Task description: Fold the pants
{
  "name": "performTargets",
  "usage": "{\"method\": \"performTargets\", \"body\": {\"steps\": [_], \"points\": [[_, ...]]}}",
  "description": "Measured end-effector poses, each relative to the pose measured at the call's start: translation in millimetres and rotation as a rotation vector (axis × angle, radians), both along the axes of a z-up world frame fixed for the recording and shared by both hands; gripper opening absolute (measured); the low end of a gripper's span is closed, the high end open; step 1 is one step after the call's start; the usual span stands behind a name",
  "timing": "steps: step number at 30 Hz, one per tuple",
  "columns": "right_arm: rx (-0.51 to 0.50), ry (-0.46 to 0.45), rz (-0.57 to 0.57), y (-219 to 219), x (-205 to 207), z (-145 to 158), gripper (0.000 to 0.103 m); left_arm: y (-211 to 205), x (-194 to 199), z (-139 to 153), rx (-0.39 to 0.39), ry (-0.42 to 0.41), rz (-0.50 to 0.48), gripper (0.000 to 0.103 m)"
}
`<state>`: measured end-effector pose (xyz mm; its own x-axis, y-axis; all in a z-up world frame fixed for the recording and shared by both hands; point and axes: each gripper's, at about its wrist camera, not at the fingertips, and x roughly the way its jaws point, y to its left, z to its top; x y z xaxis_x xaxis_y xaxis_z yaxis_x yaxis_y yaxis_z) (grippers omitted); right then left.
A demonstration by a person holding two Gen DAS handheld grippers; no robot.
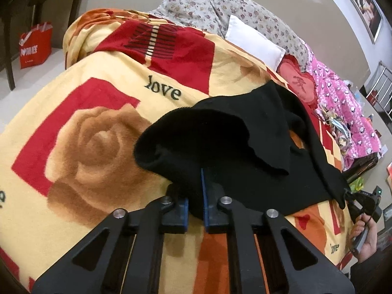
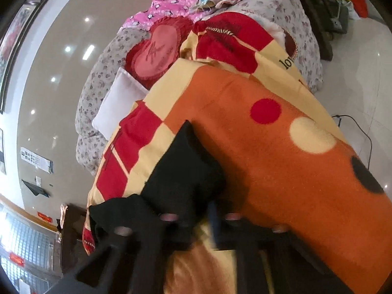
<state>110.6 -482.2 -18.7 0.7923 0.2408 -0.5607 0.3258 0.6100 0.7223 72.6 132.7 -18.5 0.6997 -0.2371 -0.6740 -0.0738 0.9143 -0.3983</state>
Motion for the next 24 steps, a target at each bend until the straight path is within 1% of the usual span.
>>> {"method": "performTargets", "body": {"steps": [2,5,6,9,11,13,14,15,16,17,18,19,20,21,22,23,24], "points": [[-0.023,-0.027,-0.012,-1,-8,5,0.004,4,-8,7,-0.02,-0.011,0.008,0.006],[-0.028,-0.044,0.007,1,-26,18,0.004,14,-25,23,-0.053,-0.042,0.0,0.006],[-0.025,-0.044,0.026,3,-34,22,0.004,22,-36,32,-0.058,-0.057,-0.007,0.006],[-0.041,-0.043,0.115,15,-75,38,0.004,49,-59,48,-0.076,-0.073,-0.016,0.005],[-0.048,-0.035,0.153,24,-106,38,0.004,73,-72,51,-0.105,-0.055,-0.01,0.005],[-0.025,-0.019,0.175,31,-128,27,0.004,92,-79,44,-0.136,-0.022,-0.007,0.005],[-0.017,-0.004,0.18,35,-139,17,0.004,93,-80,38,-0.111,-0.007,-0.017,0.006],[-0.023,0.008,0.193,39,-144,9,0.004,89,-80,31,-0.074,0.008,-0.025,0.006],[-0.041,0.016,0.208,42,-147,0,0.004,87,-79,22,-0.054,0.032,-0.023,0.006],[-0.042,0.026,0.204,42,-148,-9,0.002,82,-76,12,-0.025,0.067,-0.024,0.008],[-0.032,0.005,0.176,39,-153,-10,0.002,79,-76,7,-0.003,0.076,-0.024,0.009],[-0.069,0.013,0.131,37,-157,-6,0.004,78,-77,3,0.016,0.078,-0.016,0.017],[-0.152,0.027,0.069,35,-163,4,0.006,80,-81,2,0.023,0.069,-0.001,0.023],[-0.202,0.02,0.037,35,-166,12,0.006,81,-84,3,0.032,0.057,0.013,0.027],[-0.287,-0.018,0.021,39,-172,27,0.007,83,-87,4,0.056,0.049,0.032,0.033],[-0.357,-0.07,0.065,50,-175,38,0.009,84,-91,6,0.096,0.038,0.051,0.041],[-0.423,-0.118,0.147,64,-174,47,0.015,86,-93,7,0.118,0.028,0.063,0.043]]}}
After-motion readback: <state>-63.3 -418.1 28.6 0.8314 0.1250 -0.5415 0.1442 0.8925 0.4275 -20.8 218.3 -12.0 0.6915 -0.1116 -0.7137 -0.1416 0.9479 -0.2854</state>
